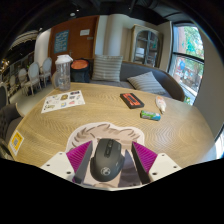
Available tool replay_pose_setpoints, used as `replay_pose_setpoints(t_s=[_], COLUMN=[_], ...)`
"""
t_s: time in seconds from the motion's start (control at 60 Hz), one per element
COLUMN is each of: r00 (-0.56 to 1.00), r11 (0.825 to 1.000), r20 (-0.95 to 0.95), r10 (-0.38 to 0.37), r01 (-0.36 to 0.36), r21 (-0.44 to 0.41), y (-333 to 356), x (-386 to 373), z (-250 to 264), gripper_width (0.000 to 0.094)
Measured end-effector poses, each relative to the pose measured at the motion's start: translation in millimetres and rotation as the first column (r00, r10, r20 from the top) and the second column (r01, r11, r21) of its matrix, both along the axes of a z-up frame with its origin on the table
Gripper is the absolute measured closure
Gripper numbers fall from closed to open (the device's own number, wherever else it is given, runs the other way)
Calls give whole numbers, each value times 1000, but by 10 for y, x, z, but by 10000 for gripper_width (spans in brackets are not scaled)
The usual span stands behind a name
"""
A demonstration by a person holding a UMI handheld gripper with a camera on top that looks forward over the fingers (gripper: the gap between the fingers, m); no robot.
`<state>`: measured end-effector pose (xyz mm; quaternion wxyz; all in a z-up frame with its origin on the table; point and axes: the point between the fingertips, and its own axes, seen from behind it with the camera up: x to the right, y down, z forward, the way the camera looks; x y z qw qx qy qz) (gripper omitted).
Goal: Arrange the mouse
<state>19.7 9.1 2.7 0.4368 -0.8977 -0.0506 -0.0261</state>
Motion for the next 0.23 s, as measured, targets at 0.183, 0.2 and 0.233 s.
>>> replay_pose_setpoints(t_s=[0.183,0.2,0.233], r00=[996,995,993], r11=[995,994,992], r20=[-55,-64,-80], r10=[66,73,87], r01=[-62,-67,-79], r21=[81,87,98], y=[-579,-664,-838], x=[104,115,138], z=[409,440,493], gripper_width=[73,75,76])
